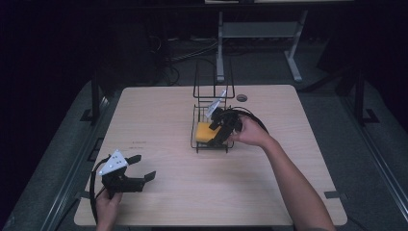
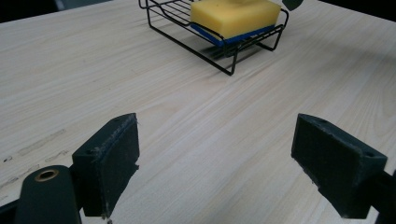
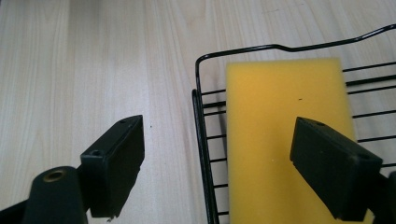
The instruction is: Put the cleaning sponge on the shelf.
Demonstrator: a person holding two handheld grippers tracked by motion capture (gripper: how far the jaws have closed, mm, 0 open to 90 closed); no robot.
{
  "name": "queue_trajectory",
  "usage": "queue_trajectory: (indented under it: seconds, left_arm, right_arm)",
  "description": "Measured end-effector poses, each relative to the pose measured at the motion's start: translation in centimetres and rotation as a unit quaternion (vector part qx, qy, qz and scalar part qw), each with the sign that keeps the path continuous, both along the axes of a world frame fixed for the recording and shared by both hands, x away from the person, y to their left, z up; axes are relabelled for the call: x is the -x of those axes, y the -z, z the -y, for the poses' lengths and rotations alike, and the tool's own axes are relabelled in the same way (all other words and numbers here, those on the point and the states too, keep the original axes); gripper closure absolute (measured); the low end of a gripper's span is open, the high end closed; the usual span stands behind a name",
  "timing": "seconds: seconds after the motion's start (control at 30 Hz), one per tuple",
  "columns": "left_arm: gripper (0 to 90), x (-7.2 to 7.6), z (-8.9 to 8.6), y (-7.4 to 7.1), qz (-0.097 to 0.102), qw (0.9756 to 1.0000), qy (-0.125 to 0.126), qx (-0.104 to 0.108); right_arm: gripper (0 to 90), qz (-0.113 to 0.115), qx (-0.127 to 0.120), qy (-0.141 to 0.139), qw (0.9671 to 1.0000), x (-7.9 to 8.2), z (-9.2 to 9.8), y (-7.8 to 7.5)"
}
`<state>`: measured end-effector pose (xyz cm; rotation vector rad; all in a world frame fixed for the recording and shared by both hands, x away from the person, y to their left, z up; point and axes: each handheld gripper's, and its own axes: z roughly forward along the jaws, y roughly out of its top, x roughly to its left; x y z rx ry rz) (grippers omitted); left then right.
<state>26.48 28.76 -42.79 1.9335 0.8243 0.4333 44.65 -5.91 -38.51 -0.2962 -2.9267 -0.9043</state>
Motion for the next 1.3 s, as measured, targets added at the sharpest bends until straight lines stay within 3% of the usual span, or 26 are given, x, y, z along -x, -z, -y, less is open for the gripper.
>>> queue_trajectory:
  seconds: [0.6,1.3]
  left_arm:
    - [14.6,0.1,0.2,-0.1,0.001,1.0,0.004,-0.001]
    - [14.6,0.1,0.3,0.0,0.003,0.9999,0.008,-0.008]
  right_arm:
    - [17.2,0.003,-0.009,-0.003,1.0,1.8,0.4,0.5]
    - [16.9,0.011,-0.01,-0.016,0.9998,5.4,1.1,1.3]
